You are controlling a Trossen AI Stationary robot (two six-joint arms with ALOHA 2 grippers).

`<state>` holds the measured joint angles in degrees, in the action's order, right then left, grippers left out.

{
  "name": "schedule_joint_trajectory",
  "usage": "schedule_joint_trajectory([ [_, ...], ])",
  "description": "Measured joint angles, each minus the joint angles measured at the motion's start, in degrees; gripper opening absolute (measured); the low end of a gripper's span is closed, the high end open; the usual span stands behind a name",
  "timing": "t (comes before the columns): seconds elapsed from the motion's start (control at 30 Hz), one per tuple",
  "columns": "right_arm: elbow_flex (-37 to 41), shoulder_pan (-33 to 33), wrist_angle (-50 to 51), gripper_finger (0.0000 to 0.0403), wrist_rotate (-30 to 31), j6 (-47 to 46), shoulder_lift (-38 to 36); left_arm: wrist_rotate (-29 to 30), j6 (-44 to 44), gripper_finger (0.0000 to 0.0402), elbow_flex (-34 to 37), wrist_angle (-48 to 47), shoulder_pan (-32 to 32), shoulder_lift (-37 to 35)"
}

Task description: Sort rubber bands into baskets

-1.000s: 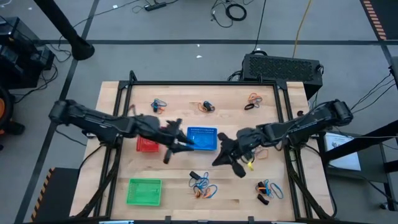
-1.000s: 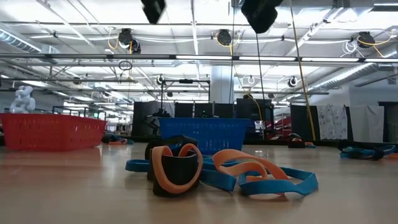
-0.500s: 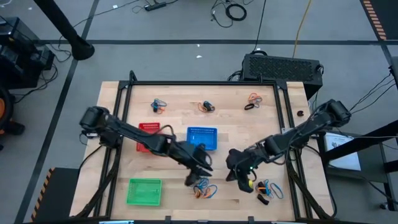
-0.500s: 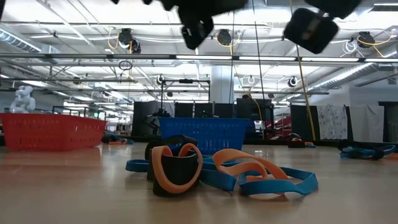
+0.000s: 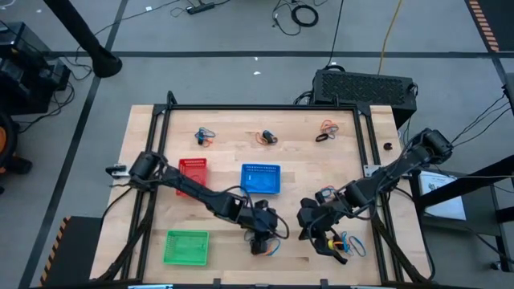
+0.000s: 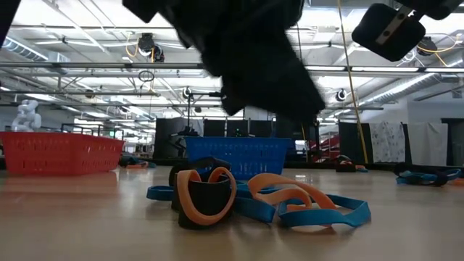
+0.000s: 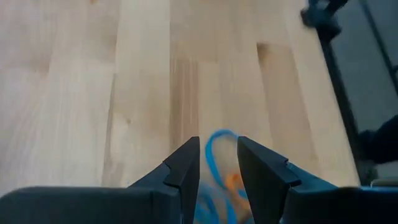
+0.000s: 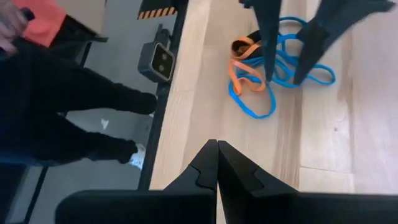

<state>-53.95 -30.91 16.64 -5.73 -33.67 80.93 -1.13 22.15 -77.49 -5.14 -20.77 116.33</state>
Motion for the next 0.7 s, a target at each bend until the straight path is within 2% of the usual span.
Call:
schedule_joint_trajectory([
  [0.13,0.0,-0.38,-0.01,0.0,4.05,-0.28,0.0,0.23,0.0,0.0115,-0.1,-6.46,-0.05,0.16],
  [0.23,0.0,-0.28,0.01,0.0,4.45,0.21,0.0,1.39,-0.64,0.0115,-0.04,-9.28,-0.05,0.29],
  [0.37,0.0,0.27,-0.04,0.0,6.91,0.29,0.0,4.48,-4.3,0.0115,-0.07,-10.82,-0.31,0.62],
  [0.7,0.0,0.54,-0.42,0.0,8.88,-0.1,0.0,4.66,-5.0,0.0115,-0.04,-10.39,-0.27,0.72],
])
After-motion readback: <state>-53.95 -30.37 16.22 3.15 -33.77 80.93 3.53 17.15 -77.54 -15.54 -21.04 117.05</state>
